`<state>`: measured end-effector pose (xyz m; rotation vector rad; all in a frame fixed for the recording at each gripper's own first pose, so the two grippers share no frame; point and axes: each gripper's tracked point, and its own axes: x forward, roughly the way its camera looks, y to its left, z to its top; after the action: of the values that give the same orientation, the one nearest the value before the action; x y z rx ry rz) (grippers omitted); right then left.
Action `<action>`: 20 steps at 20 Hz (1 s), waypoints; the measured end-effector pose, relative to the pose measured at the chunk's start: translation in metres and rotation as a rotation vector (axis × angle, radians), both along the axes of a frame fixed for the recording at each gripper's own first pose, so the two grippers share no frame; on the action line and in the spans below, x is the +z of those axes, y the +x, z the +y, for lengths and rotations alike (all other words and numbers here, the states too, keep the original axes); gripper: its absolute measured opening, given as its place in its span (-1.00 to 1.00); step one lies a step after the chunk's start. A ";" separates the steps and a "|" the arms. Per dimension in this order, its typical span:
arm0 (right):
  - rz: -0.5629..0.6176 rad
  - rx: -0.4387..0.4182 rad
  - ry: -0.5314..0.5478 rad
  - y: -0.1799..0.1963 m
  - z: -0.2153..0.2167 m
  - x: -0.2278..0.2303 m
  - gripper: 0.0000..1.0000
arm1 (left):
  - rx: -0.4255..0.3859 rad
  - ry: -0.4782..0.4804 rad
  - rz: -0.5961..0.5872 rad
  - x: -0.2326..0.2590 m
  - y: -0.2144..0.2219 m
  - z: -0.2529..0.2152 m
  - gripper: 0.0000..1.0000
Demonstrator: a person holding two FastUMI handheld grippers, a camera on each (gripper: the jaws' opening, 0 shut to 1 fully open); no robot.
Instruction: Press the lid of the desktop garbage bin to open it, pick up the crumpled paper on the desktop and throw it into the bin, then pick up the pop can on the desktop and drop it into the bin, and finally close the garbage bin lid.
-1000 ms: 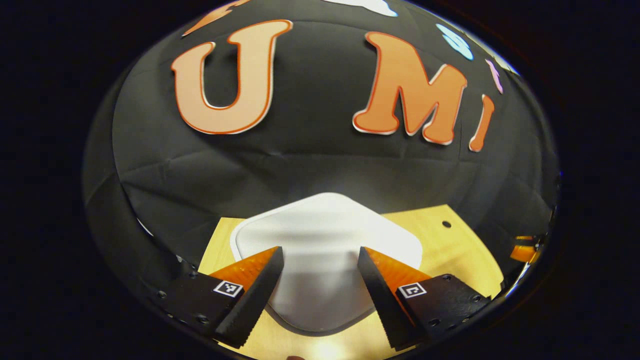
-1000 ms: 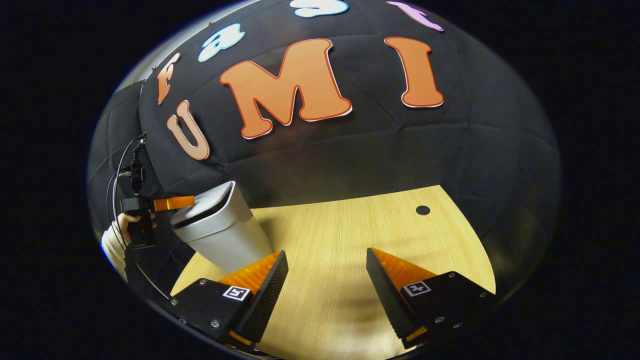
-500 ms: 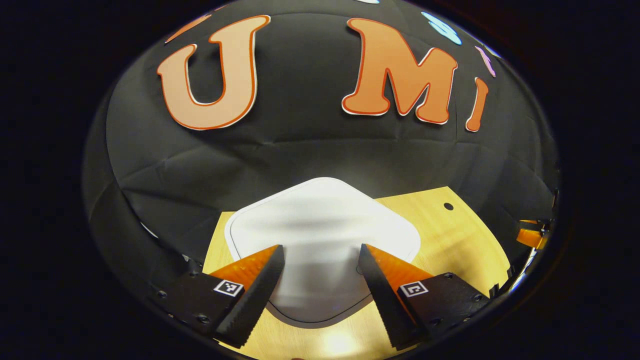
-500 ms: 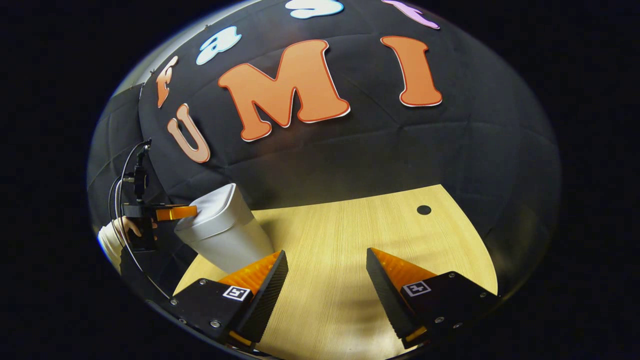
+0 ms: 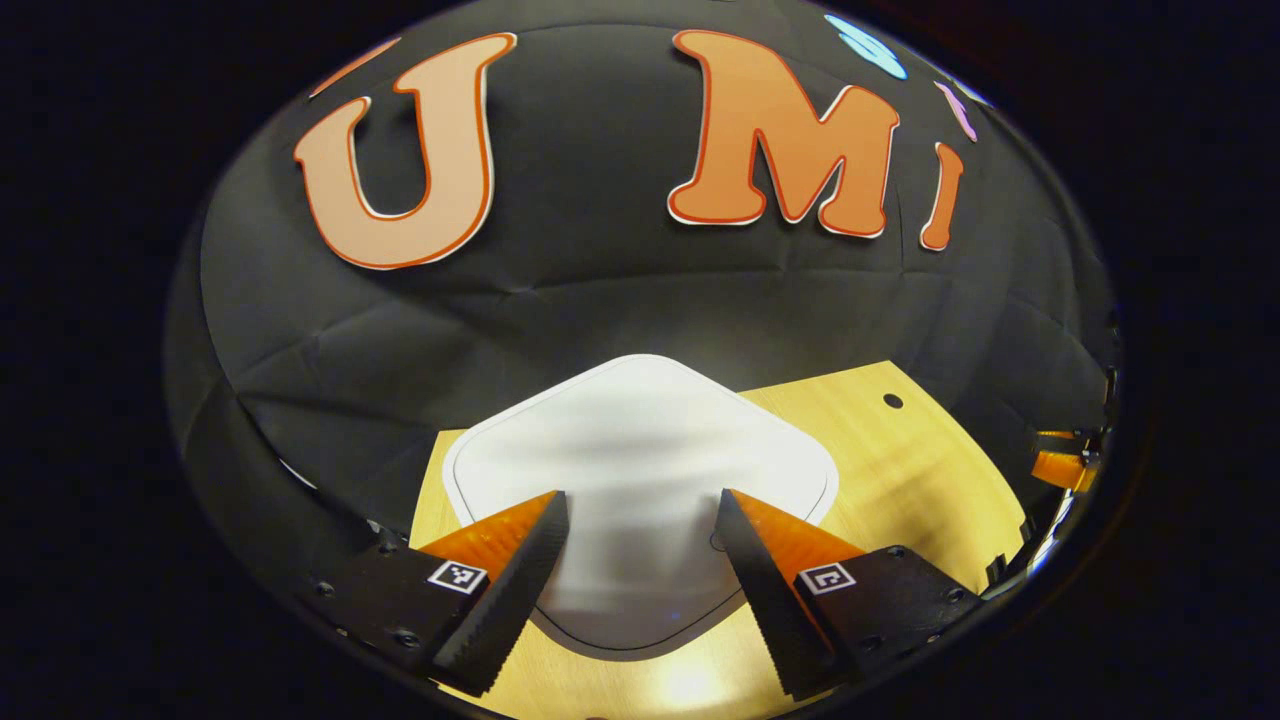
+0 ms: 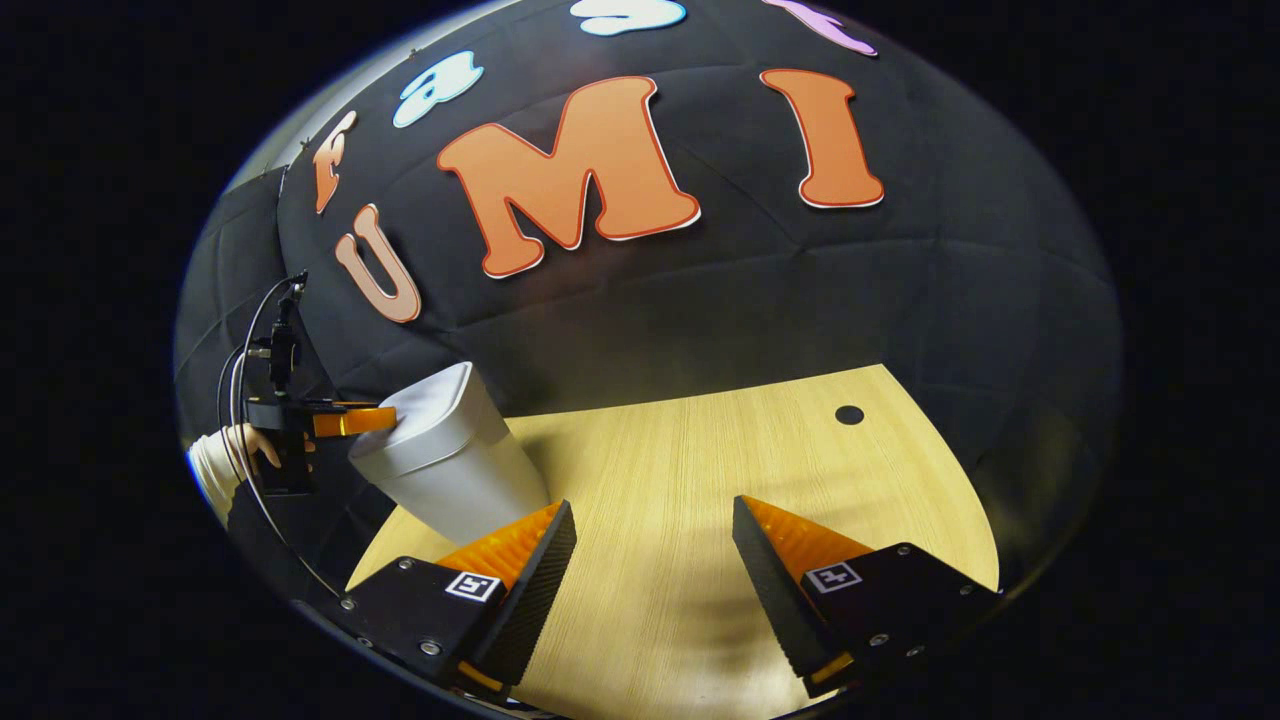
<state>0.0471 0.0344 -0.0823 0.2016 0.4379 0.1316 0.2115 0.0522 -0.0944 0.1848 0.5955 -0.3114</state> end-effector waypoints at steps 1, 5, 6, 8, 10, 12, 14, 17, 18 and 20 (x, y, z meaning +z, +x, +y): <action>-0.002 0.000 0.001 -0.001 0.000 0.002 0.89 | 0.008 -0.003 0.001 -0.002 -0.002 0.001 0.94; -0.027 -0.013 0.003 0.000 -0.002 0.014 0.89 | 0.063 -0.035 -0.033 0.000 -0.001 0.003 0.93; -0.033 -0.015 0.001 0.000 -0.002 0.017 0.89 | 0.069 -0.041 -0.045 0.000 -0.001 0.004 0.94; -0.045 -0.017 -0.008 0.002 -0.002 0.022 0.89 | 0.071 -0.063 -0.048 0.002 -0.004 -0.001 0.94; -0.059 -0.018 -0.010 0.003 -0.002 0.028 0.89 | 0.060 -0.087 -0.065 0.010 -0.009 -0.014 0.94; -0.073 -0.018 -0.004 0.005 0.000 0.034 0.89 | 0.046 -0.074 -0.094 0.020 -0.015 -0.022 0.94; -0.081 -0.017 -0.004 0.006 0.001 0.038 0.89 | 0.016 -0.072 -0.136 0.036 -0.021 -0.035 0.94; -0.099 -0.019 -0.012 0.007 0.001 0.044 0.89 | -0.026 -0.061 -0.200 0.058 -0.034 -0.055 0.94; -0.106 -0.021 -0.014 0.007 0.002 0.046 0.89 | -0.037 -0.065 -0.221 0.065 -0.040 -0.060 0.94; -0.121 -0.030 -0.025 0.007 0.002 0.049 0.89 | -0.044 -0.088 -0.265 0.082 -0.053 -0.070 0.94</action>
<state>0.0539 0.0368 -0.0330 0.1747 0.3156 0.1078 0.1583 -0.0182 -0.0128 0.1516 0.3152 -0.3481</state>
